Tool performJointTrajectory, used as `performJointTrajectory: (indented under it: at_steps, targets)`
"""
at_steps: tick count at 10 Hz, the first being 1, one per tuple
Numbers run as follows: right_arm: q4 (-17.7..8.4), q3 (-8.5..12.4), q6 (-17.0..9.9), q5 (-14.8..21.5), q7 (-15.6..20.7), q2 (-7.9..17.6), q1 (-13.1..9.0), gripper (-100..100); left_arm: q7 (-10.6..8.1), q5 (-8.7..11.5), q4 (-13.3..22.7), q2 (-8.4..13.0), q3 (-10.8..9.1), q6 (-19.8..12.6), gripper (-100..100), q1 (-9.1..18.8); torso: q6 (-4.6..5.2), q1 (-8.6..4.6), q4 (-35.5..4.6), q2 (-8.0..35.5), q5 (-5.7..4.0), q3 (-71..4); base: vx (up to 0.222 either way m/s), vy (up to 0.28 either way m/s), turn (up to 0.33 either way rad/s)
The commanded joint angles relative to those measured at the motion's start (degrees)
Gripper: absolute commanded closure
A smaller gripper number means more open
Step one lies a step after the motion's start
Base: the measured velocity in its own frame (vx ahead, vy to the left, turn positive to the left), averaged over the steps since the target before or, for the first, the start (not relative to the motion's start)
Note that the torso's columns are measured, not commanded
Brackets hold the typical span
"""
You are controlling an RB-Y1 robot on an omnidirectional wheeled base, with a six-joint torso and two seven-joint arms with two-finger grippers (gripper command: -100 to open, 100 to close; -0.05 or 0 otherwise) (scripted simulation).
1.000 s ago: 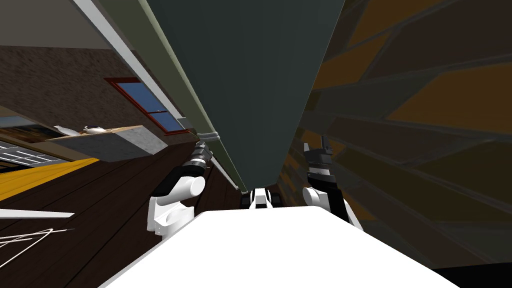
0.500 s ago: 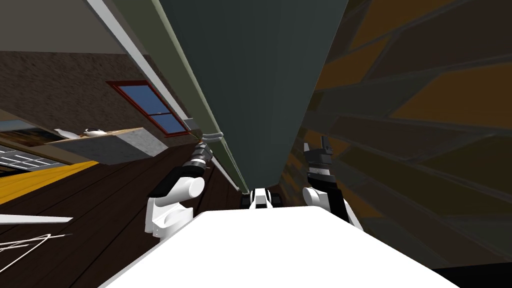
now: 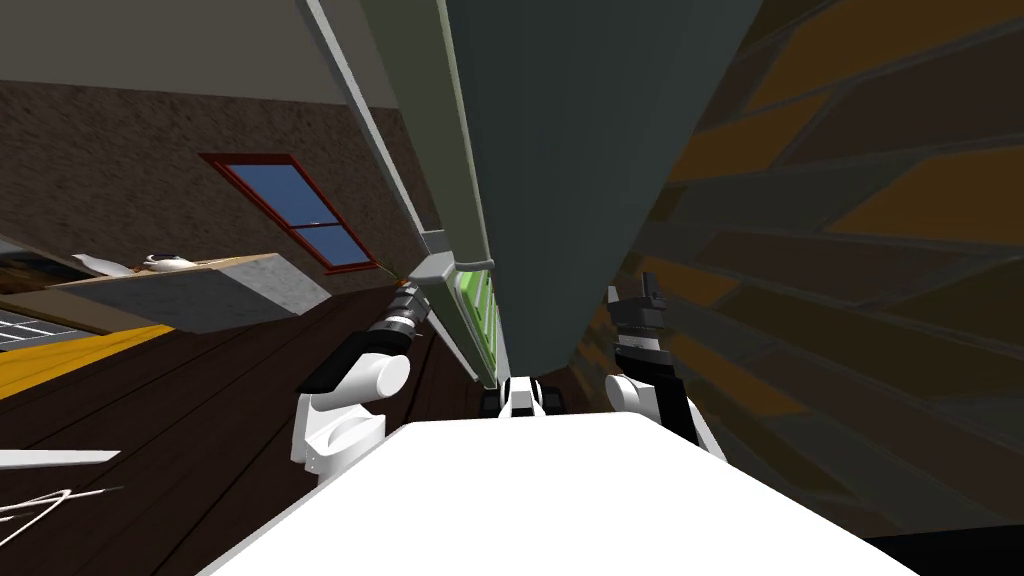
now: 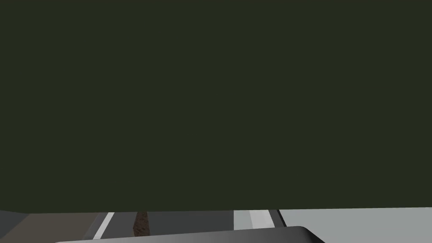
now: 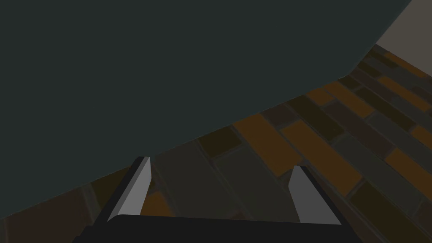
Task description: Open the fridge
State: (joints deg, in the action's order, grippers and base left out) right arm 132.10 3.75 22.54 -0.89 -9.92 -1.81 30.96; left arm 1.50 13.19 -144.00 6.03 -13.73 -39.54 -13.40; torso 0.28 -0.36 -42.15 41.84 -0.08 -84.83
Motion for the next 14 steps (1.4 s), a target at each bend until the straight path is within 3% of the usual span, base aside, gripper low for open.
performJointTrajectory:
  at_steps: [1, 9, 12, 14]
  targets:
    - [0.00, -0.01, 0.00, 0.00, 0.00, -0.01, -0.01, 0, -0.03, 1.43, 0.01, 1.11, 1.08, 0.04, 100, 0.38, 0.00, -0.18, 0.02, -0.01, -0.03, 0.02, -0.027, 0.289, -0.094]
    - [0.00, 0.00, 0.00, 0.00, 0.00, 0.00, 0.00, 0, 0.24, 4.86, -0.21, 3.94, 3.76, 0.05, 100, 0.45, 0.50, -1.18, 0.13, 0.42, -0.17, 0.38, -0.012, 0.282, -0.087]
    - [0.00, -0.02, 0.00, 0.00, 0.00, -0.03, 0.00, 0, 0.64, 5.88, -0.03, 4.77, 4.91, 0.80, 100, 0.42, -0.27, -0.12, -0.08, 0.34, 0.00, 0.21, -0.009, 0.224, -0.079]
    - [0.00, 0.01, 0.00, 0.00, 0.00, 0.01, 0.01, 0, 0.77, 6.54, 0.28, 5.29, 5.66, 0.84, 100, 0.92, 0.04, 0.54, -0.20, 0.22, 0.02, 0.06, 0.012, 0.336, -0.101]
